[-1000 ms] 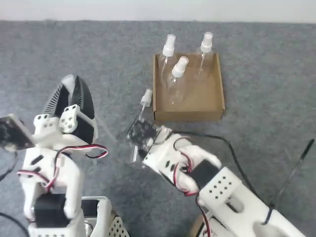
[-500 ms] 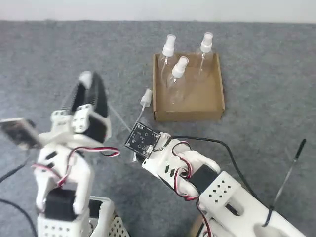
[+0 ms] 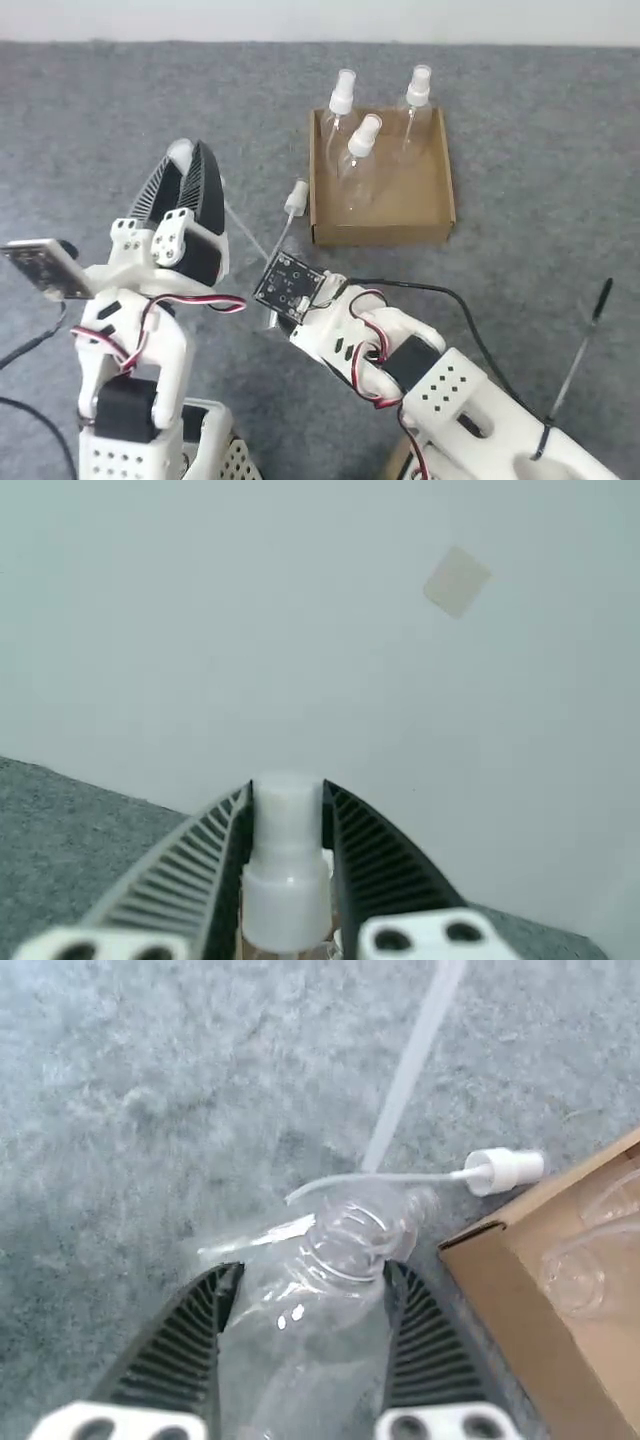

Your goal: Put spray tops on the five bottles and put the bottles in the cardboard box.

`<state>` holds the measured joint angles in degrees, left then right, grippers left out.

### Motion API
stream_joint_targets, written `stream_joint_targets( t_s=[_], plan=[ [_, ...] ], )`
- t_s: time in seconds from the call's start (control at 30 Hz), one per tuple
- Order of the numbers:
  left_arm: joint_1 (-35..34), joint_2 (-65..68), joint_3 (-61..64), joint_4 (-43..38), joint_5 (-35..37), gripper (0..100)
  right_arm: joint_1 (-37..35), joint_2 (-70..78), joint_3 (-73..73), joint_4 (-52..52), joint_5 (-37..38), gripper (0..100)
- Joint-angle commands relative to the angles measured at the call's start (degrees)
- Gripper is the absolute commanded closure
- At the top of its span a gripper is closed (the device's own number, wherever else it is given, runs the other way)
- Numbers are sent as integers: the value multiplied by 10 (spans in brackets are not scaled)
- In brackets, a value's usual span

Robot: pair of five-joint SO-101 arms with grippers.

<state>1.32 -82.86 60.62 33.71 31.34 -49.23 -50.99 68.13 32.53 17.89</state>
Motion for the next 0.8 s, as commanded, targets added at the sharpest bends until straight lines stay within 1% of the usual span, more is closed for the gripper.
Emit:
stream_joint_targets(
  t_s=[0.0, 0.07, 0.23, 0.4, 0.6, 0.77],
  plan=[
    [-1, 55, -9, -37, -4, 990, -7, -33, -8, -14, -4, 993],
    [-2, 88, -9, -51, -4, 990, -15, -33, -8, -14, -4, 993],
    [-5, 126, -14, -47, -4, 990, -20, -33, -7, -14, -3, 993],
    [-2, 110, -15, 14, -4, 989, -20, -33, -7, -14, -4, 993],
    [-1, 84, -13, 55, -4, 989, -20, -33, -7, -14, -4, 993],
    [-12, 77, -42, 31, -10, 989, -20, -33, -7, -14, -4, 993]
  ],
)
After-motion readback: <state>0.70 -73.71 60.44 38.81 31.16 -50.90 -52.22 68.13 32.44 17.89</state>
